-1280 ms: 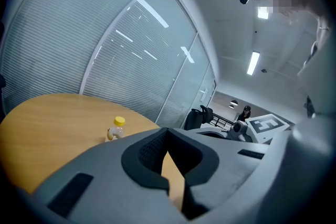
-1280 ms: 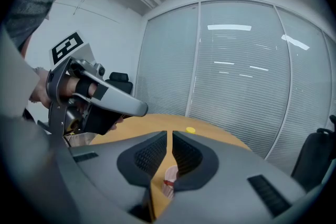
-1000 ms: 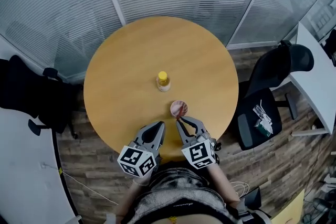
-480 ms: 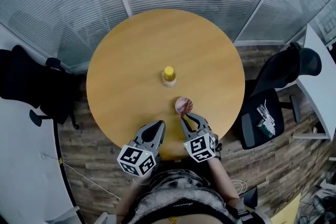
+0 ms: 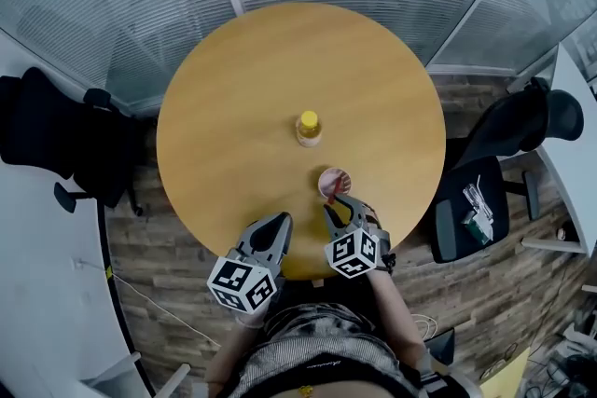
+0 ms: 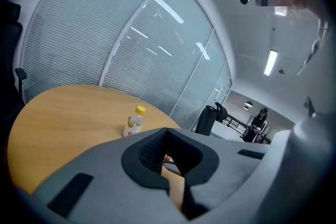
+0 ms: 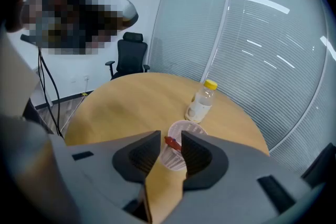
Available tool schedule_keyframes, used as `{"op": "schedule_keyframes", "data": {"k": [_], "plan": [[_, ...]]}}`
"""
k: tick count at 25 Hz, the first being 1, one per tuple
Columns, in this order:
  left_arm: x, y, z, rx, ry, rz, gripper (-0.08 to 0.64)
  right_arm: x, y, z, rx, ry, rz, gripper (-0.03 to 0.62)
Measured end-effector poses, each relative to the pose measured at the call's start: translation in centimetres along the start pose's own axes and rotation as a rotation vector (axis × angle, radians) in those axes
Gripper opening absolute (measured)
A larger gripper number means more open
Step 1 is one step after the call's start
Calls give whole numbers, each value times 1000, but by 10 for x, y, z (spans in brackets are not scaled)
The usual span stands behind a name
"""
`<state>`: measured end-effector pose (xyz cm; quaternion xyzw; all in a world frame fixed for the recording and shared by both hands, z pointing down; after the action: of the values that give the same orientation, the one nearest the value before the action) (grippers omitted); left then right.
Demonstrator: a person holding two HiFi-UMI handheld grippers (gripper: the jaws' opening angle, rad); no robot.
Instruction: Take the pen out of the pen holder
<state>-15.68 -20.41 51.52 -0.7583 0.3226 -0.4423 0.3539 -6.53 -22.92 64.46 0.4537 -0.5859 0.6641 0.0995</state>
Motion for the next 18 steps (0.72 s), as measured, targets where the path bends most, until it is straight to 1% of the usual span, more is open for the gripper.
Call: {"op": "schedule_keyframes", "data": {"k": [6, 11, 14, 18], "plan": [[3, -6, -1, -12, -3, -21, 5, 12, -4, 5, -48, -13, -27, 118], [5, -7, 3, -18, -15, -24, 5, 14, -4, 8, -51, -25, -32, 115], [4, -6, 3, -21, -20, -23, 5, 11, -3, 10, -57, -52, -31, 73], [4, -6, 6, -22, -23, -20, 5, 7, -4, 15, -53, -76, -28, 67]]}}
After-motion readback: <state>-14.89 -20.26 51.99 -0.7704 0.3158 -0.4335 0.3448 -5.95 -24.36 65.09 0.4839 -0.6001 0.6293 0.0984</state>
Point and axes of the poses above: the fingertips, and each gripper's own axes: x forward along the fingers, z to its right, y out of its top, the point moved 1 cm from there along -x, backward along the fingers, and after that the axes turned 12 degrees about y, right-handed, at the moved point
